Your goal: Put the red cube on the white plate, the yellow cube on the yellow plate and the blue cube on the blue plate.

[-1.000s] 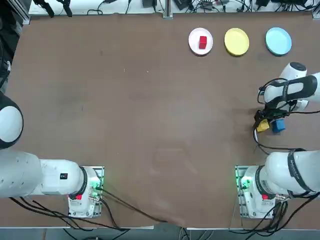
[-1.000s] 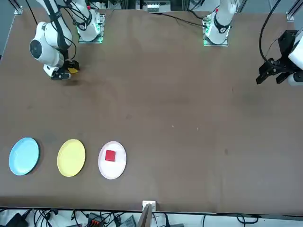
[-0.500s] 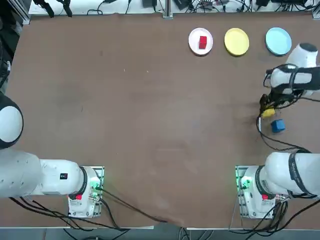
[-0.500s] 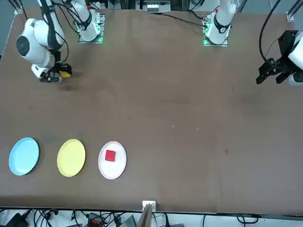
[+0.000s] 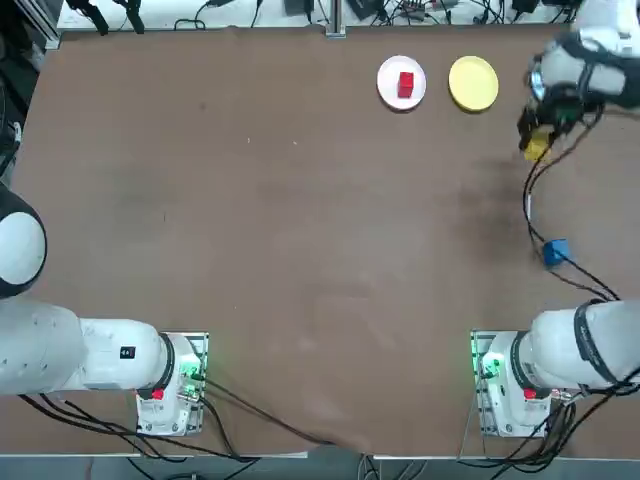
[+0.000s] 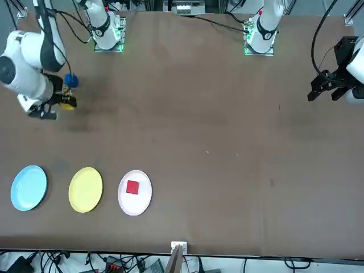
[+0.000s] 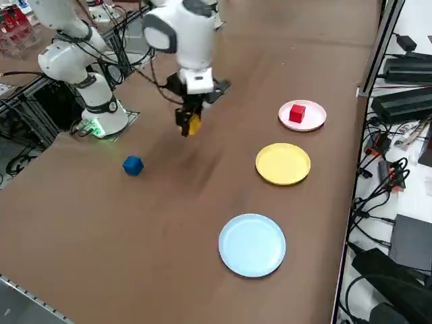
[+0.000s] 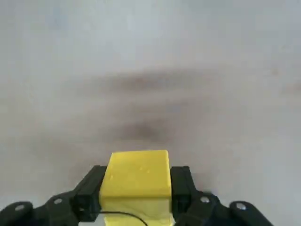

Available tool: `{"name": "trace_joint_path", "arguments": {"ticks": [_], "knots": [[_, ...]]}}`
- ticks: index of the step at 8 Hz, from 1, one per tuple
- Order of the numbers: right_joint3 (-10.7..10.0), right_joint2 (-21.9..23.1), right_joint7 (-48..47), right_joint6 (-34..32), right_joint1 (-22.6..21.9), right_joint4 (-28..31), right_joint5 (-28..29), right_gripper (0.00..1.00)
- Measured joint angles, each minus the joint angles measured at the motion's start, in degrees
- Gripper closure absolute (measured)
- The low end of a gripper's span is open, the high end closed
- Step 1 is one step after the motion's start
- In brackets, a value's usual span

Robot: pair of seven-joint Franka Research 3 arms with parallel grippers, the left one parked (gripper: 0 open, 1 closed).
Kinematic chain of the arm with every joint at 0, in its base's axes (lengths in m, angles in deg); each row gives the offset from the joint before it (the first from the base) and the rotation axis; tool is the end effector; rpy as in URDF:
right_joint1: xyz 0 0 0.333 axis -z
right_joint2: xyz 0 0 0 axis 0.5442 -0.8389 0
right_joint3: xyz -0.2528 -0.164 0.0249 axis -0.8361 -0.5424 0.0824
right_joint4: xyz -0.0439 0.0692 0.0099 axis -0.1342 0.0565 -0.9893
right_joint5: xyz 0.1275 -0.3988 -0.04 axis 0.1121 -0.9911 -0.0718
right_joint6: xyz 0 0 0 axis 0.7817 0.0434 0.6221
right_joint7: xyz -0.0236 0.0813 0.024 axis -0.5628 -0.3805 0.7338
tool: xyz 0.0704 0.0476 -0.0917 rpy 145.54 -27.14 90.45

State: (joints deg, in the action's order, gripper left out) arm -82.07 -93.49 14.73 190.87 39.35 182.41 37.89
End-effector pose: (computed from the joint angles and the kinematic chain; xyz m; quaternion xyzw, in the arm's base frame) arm 0.5658 -0.0613 0.3021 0.9934 -0.0509 -0.0926 0.0438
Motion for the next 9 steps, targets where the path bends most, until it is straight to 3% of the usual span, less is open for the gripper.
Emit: {"name": "trace_joint_path", "arguments": {"ticks": [2, 6, 9], "knots": [[0.0, -11.0, -0.4, -0.6, -0.8, -14.4, 0.8, 0.29], [0.0, -29.8, -0.3, 0.0, -1.9, -36.7, 4.0, 0.29], [0.0, -37.5, -3.6, 7.2, -6.2, -42.8, 4.8, 0.29]]}}
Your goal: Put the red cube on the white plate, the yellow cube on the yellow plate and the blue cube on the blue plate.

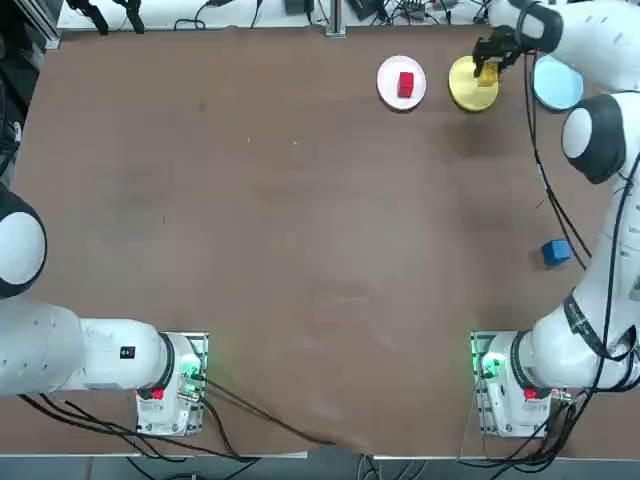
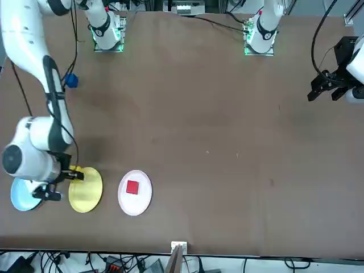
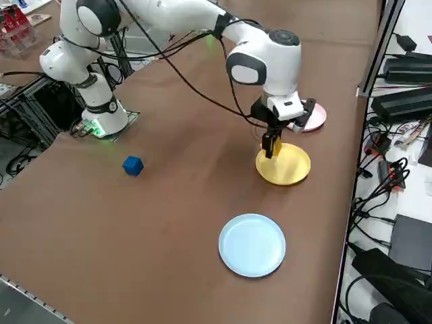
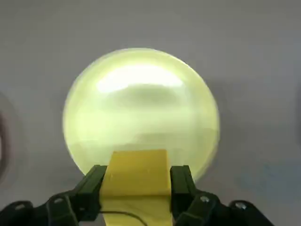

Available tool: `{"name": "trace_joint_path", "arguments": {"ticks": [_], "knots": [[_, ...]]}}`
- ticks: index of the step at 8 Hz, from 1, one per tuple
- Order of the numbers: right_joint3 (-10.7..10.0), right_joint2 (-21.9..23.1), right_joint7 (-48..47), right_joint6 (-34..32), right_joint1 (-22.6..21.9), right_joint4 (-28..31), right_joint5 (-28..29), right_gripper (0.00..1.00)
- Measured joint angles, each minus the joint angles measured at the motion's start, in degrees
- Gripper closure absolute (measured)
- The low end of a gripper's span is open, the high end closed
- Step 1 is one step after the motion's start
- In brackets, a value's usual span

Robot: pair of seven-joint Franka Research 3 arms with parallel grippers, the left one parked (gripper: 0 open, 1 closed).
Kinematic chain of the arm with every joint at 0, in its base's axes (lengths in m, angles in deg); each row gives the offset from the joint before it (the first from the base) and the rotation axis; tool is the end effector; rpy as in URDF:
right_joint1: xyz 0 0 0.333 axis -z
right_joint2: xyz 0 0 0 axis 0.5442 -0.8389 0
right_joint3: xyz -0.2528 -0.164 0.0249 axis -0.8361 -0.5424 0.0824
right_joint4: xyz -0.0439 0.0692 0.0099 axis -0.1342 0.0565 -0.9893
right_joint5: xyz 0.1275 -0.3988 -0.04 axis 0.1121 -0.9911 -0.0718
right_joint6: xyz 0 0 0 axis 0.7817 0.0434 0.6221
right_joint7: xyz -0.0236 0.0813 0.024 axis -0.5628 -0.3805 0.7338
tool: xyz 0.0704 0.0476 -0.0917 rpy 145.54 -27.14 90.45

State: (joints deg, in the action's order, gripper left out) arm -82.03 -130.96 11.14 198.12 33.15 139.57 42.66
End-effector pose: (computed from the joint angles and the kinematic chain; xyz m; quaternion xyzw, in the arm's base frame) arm 0.7619 0.0073 0.2201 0.9984 -0.0525 0.0182 0.0029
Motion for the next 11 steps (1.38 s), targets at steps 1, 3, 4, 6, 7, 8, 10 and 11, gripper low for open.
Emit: {"name": "trace_joint_path", "arguments": {"ticks": [1, 3, 4, 6, 7, 8, 10, 11], "knots": [[0.0, -1.6, -1.2, 4.2, -1.0, -0.3, 0.0, 0.29], [-0.2, -3.3, -1.9, 7.1, -1.4, -0.7, 0.0, 0.29], [-0.3, -3.5, -1.9, 7.2, -1.2, -0.9, 0.1, 0.29], [-0.4, -4.1, -1.9, 7.1, -1.1, -0.9, 0.1, 0.29], [-0.4, -4.5, -1.9, 7.1, -1.1, -0.8, 0.1, 0.29], [-0.4, -4.7, -1.9, 7.1, -1.1, -0.9, 0.1, 0.29], [-0.4, -4.9, -1.9, 7.1, -1.1, -0.8, 0.0, 0.29], [-0.4, -5.1, -1.8, 7.0, -1.1, -0.8, -0.4, 0.29]]}}
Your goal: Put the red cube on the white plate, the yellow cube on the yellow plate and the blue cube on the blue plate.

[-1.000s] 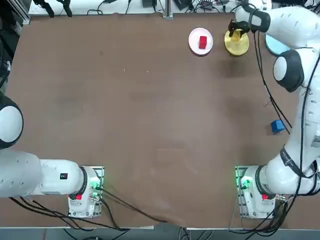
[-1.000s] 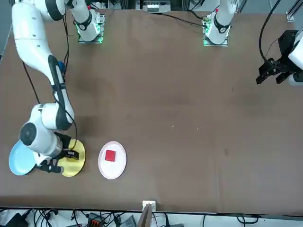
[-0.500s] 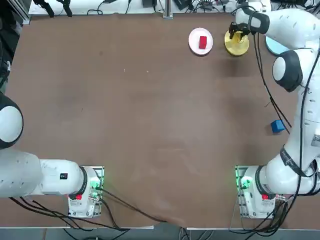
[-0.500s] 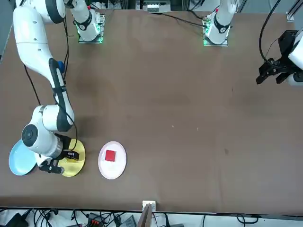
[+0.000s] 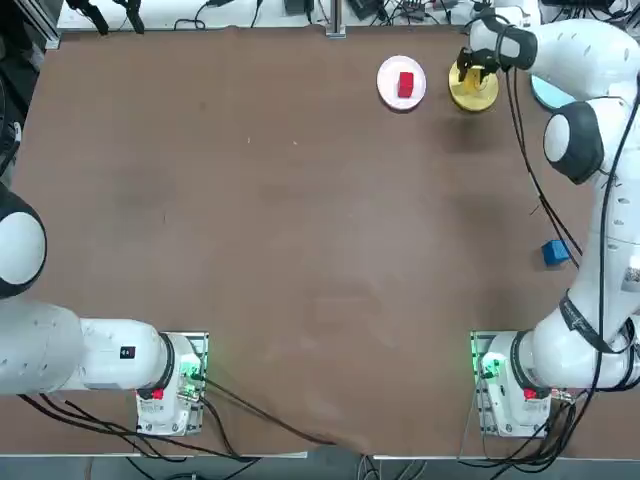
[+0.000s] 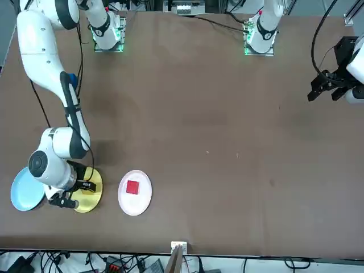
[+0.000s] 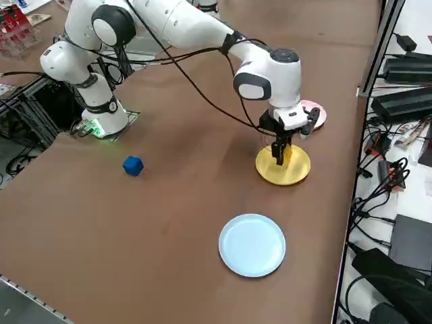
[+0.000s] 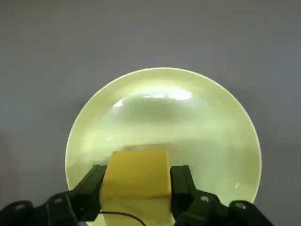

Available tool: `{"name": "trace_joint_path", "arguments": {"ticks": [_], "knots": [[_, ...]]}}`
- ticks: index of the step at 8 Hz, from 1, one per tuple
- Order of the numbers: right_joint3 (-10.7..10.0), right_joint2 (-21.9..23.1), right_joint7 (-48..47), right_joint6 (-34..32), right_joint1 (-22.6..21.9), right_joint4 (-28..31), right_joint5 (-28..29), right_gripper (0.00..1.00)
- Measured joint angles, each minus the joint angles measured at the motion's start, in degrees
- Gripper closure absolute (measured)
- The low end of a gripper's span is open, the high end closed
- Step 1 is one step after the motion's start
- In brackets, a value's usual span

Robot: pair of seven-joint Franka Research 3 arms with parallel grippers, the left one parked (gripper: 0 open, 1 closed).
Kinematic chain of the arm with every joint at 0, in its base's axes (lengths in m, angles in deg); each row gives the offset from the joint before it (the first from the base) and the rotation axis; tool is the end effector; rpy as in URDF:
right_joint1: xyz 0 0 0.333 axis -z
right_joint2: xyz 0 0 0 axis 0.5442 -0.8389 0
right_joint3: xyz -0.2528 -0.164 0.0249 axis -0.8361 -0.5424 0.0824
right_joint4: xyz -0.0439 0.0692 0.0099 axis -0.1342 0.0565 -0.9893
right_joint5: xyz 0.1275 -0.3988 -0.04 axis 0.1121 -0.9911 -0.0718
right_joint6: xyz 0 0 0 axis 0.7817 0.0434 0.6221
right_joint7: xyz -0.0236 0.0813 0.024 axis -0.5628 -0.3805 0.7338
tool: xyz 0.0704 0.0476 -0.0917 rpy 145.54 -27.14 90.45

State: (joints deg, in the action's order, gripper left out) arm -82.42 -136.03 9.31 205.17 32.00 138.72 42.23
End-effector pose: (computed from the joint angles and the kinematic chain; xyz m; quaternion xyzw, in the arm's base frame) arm 0.7683 0.0187 0.1713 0.9974 -0.0579 0.0432 0.0046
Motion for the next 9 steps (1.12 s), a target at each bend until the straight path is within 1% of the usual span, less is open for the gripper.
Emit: {"name": "trace_joint_path", "arguments": {"ticks": [4, 7, 9], "knots": [[-0.2, -0.5, 0.0, -0.1, 0.0, 0.0, -2.7, 0.29], [-0.5, -0.5, 0.0, -0.1, 0.0, -0.1, -3.1, 0.28], [-0.5, -0.6, -0.1, -0.1, 0.0, -0.1, -3.1, 0.15]]}}
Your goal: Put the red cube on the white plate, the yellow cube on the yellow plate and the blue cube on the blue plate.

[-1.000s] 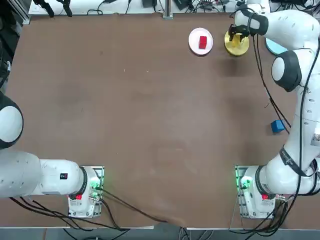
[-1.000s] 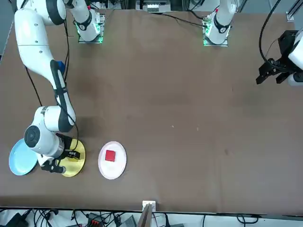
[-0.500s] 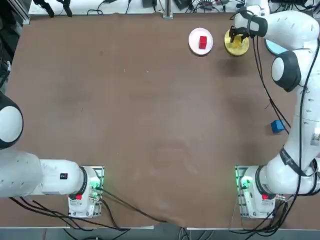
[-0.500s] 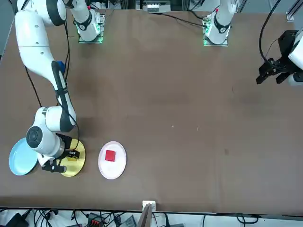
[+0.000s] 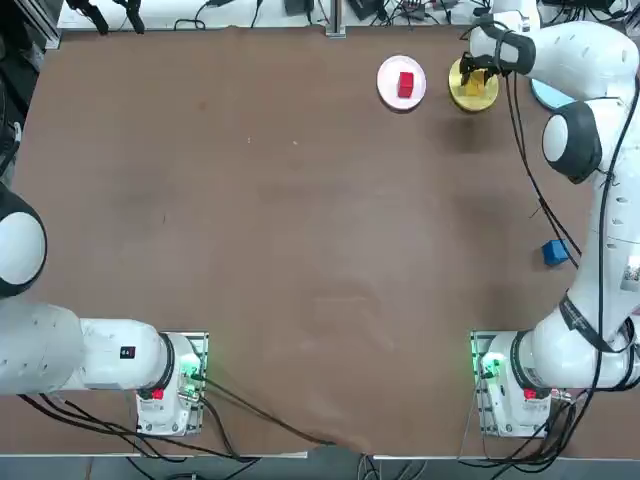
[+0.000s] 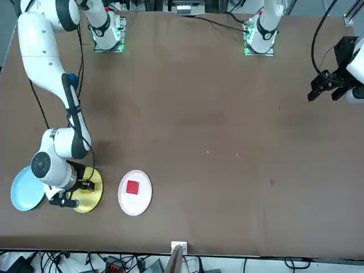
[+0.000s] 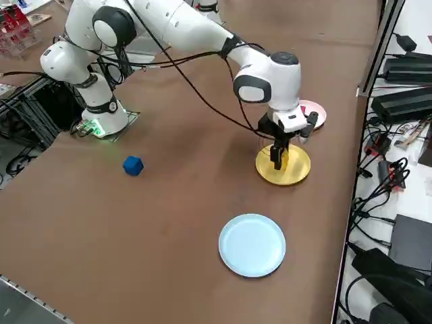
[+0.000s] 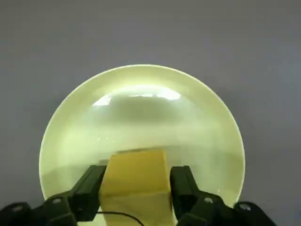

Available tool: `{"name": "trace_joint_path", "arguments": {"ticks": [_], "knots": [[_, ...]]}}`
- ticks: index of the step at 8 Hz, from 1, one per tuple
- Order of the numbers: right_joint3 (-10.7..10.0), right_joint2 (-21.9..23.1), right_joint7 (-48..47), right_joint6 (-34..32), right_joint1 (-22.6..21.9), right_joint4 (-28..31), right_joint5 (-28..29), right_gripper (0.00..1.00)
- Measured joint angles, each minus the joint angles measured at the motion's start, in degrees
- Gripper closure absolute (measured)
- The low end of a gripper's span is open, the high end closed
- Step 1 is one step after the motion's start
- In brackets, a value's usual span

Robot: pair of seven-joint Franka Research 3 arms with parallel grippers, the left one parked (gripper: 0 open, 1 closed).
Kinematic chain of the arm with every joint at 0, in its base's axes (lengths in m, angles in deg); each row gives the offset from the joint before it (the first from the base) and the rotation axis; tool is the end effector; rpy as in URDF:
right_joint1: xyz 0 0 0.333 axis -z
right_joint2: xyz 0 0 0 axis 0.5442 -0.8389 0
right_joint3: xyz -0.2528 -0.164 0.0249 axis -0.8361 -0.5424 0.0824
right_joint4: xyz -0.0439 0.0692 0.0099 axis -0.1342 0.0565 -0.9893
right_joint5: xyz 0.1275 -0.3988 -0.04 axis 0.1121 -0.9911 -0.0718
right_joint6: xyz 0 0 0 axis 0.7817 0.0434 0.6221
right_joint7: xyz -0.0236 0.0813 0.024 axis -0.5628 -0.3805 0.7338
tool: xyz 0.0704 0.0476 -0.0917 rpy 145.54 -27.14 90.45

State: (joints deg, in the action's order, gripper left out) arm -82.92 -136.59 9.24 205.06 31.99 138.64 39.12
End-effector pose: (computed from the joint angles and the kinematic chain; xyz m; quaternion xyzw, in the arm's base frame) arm 0.7671 0.0114 0.1644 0.9978 -0.0443 0.0402 0.0297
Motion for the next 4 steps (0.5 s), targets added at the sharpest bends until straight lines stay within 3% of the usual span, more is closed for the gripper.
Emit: {"name": "trace_joint_path", "arguments": {"ticks": [1, 4], "knots": [[0.0, 0.0, 0.0, 0.0, 0.0, -0.1, 0.0, 0.01], [-0.1, 0.5, 0.0, -0.2, 0.2, -1.0, 0.0, 0.0]]}}
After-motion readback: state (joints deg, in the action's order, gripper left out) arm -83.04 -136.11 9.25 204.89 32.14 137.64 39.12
